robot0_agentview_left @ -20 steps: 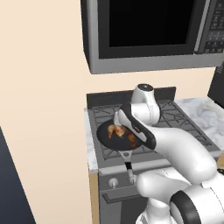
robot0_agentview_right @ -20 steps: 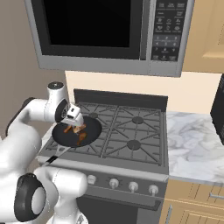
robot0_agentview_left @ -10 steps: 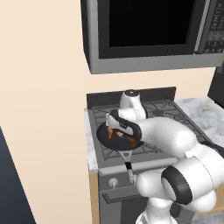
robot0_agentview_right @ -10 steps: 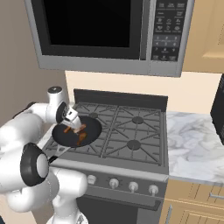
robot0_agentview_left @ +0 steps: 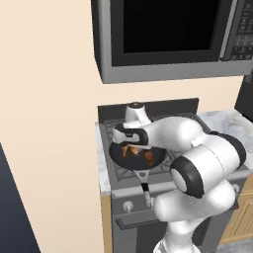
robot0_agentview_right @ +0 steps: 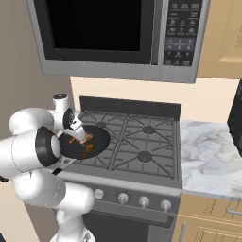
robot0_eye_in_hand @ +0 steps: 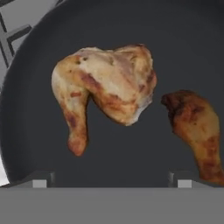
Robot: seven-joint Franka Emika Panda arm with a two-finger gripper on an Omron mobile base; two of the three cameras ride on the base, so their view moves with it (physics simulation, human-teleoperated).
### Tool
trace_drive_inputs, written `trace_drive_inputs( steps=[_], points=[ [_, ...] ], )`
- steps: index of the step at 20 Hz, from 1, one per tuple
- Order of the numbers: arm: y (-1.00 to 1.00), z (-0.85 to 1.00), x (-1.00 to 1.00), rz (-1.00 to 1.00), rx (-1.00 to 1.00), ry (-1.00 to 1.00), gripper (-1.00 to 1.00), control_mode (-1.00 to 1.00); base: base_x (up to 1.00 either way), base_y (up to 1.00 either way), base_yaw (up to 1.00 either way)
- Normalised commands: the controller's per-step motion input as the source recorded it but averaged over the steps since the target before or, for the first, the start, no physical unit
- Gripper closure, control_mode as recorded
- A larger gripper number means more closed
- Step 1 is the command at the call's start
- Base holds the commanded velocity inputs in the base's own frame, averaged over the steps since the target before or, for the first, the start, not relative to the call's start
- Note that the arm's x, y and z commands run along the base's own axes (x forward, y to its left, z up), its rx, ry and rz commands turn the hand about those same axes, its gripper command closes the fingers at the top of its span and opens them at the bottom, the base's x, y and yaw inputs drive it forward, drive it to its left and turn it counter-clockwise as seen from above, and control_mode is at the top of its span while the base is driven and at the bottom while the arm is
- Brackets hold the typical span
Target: Take the chicken drumsticks from the pan and place one on each plate on the dining counter.
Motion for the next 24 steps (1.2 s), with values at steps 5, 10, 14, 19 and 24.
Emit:
trace_drive_inputs(
  steps=[5, 10, 14, 19, 24],
  points=[
    [0.10, -0.33, 0.21, -0.08, 0.00, 0.02, -1.00, -1.00, 0.00, 0.00, 0.00],
    [0.16, -0.25, 0.21, -0.09, 0.00, 0.00, -1.00, -1.00, 0.00, 0.00, 0.00],
    [0.09, -0.29, 0.17, -0.08, 0.00, 0.00, -1.00, -1.00, 0.00, 0.00, 0.00],
    [0.01, -0.37, 0.11, -0.04, 0.00, 0.00, -1.00, -1.00, 0.00, 0.00, 0.00],
    [0.00, -0.32, 0.04, -0.01, 0.00, 0.00, -1.00, -1.00, 0.00, 0.00, 0.00]
  ],
)
